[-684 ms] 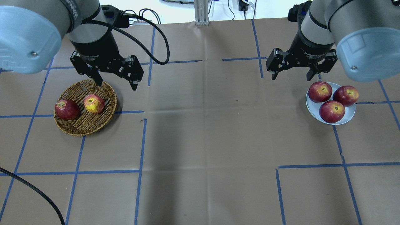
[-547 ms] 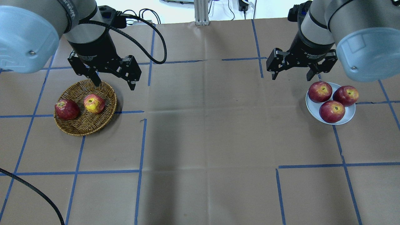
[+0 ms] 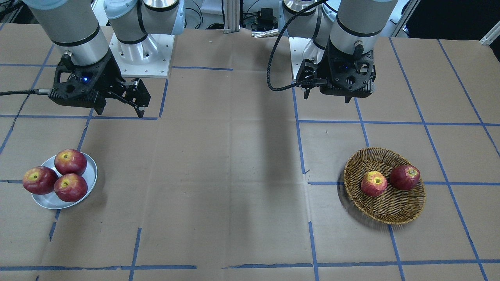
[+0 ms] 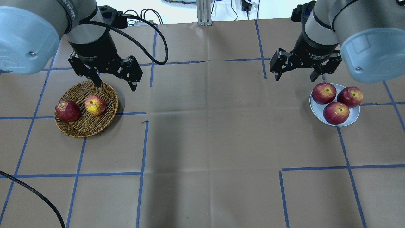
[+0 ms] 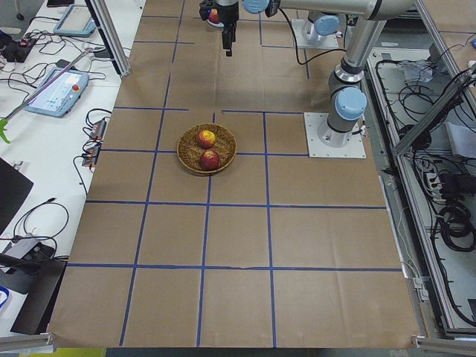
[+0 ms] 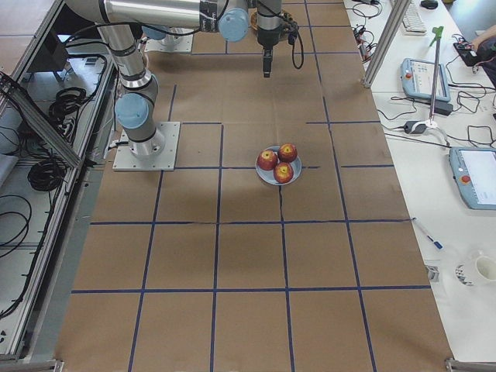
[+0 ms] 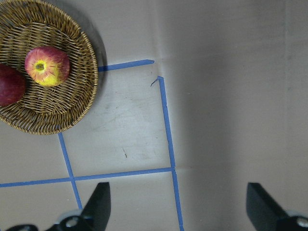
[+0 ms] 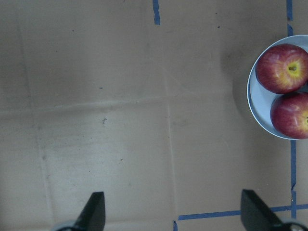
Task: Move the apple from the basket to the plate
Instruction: 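Move the left gripper toward the wicker basket, then lower the left gripper into the basket and grasp the yellow-red apple, then lift the yellow-red apple and carry it toward the table center, then lower the apple onto the table and open the left gripper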
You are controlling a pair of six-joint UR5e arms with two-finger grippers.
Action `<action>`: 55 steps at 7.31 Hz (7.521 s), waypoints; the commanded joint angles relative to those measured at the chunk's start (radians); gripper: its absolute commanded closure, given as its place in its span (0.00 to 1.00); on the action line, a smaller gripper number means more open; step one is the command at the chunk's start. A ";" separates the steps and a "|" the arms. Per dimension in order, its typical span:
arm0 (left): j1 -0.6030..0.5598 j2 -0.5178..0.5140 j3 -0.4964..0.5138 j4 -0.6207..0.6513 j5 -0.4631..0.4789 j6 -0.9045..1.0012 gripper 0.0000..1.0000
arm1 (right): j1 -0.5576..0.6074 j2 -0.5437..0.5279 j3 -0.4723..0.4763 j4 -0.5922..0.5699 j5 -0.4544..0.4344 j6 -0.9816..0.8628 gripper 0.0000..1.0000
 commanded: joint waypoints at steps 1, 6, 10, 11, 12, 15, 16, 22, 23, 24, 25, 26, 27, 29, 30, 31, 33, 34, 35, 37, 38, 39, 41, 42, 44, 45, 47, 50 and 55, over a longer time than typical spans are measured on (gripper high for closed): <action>0.000 0.000 -0.001 0.004 0.000 0.031 0.01 | 0.000 0.000 0.001 0.000 -0.002 -0.002 0.00; 0.037 0.002 -0.004 0.002 -0.002 0.140 0.01 | 0.000 0.000 0.010 -0.002 0.000 -0.002 0.00; 0.211 -0.066 -0.218 0.356 -0.003 0.569 0.02 | 0.000 0.000 0.010 0.000 0.000 -0.002 0.00; 0.271 -0.119 -0.254 0.449 0.000 0.658 0.02 | 0.000 0.000 0.010 -0.002 0.000 -0.002 0.00; 0.297 -0.173 -0.253 0.501 0.001 0.730 0.02 | 0.000 -0.002 0.010 0.000 0.000 -0.002 0.00; 0.337 -0.320 -0.251 0.638 0.003 0.750 0.02 | 0.000 0.000 0.010 0.000 0.000 -0.002 0.00; 0.359 -0.327 -0.254 0.638 0.003 0.751 0.02 | 0.000 0.000 0.010 -0.002 0.000 -0.002 0.00; 0.407 -0.428 -0.263 0.639 -0.005 0.763 0.02 | 0.000 -0.002 0.010 -0.002 0.000 -0.002 0.00; 0.407 -0.434 -0.263 0.639 -0.008 0.762 0.08 | 0.000 0.000 0.010 0.000 0.000 0.000 0.00; 0.407 -0.434 -0.265 0.638 -0.008 0.757 0.33 | 0.000 0.000 0.010 -0.002 0.000 0.000 0.00; 0.407 -0.434 -0.265 0.638 -0.006 0.757 0.57 | 0.000 0.000 0.010 -0.002 0.000 -0.002 0.00; 0.405 -0.422 -0.259 0.627 -0.005 0.753 0.61 | 0.000 -0.002 0.010 0.000 0.000 0.000 0.00; 0.382 -0.399 -0.239 0.596 -0.003 0.740 0.67 | 0.000 0.000 0.010 -0.002 0.000 0.000 0.00; 0.262 -0.315 -0.233 0.547 -0.002 0.547 0.72 | 0.000 -0.002 0.010 -0.002 0.000 0.000 0.00; 0.162 -0.289 -0.227 0.543 -0.002 0.394 0.72 | 0.000 0.000 0.010 -0.002 0.000 -0.002 0.00; 0.070 -0.293 -0.207 0.542 -0.003 0.224 0.72 | 0.000 -0.002 0.010 -0.002 0.000 0.000 0.00; -0.109 -0.384 -0.106 0.544 -0.040 -0.111 0.72 | 0.000 -0.002 0.010 0.000 0.000 0.000 0.00; -0.201 -0.469 -0.019 0.556 -0.044 -0.251 0.72 | 0.000 0.000 0.010 -0.002 0.000 0.000 0.00; -0.284 -0.559 0.102 0.556 -0.038 -0.343 0.72 | 0.000 -0.002 0.010 -0.002 0.000 0.000 0.00; -0.394 -0.700 0.276 0.550 -0.028 -0.402 0.72 | 0.000 0.000 0.010 -0.002 0.000 -0.002 0.00; -0.406 -0.715 0.270 0.550 -0.031 -0.393 0.72 | 0.000 -0.002 0.010 -0.002 0.000 0.000 0.00; -0.405 -0.704 0.245 0.550 -0.031 -0.387 0.73 | 0.000 0.000 0.010 -0.002 0.000 -0.002 0.00; -0.394 -0.675 0.177 0.552 -0.032 -0.381 0.73 | 0.000 0.000 0.010 0.000 0.000 -0.002 0.00; -0.385 -0.664 0.145 0.553 -0.032 -0.366 0.73 | 0.000 0.000 0.010 -0.002 0.000 -0.002 0.00; -0.353 -0.638 0.103 0.553 -0.044 -0.341 0.73 | 0.000 0.000 0.010 -0.002 0.000 -0.002 0.00; -0.351 -0.637 0.088 0.553 -0.043 -0.338 0.72 | 0.000 -0.002 0.010 -0.002 0.000 0.000 0.00; -0.334 -0.629 0.059 0.553 -0.045 -0.338 0.64 | 0.000 0.000 0.010 -0.002 0.000 0.000 0.00; -0.331 -0.620 0.054 0.539 -0.037 -0.338 0.02 | 0.000 0.000 0.010 -0.002 0.000 0.000 0.00; -0.273 -0.459 0.086 0.364 -0.040 -0.294 0.01 | 0.000 0.000 0.010 -0.002 0.000 0.000 0.00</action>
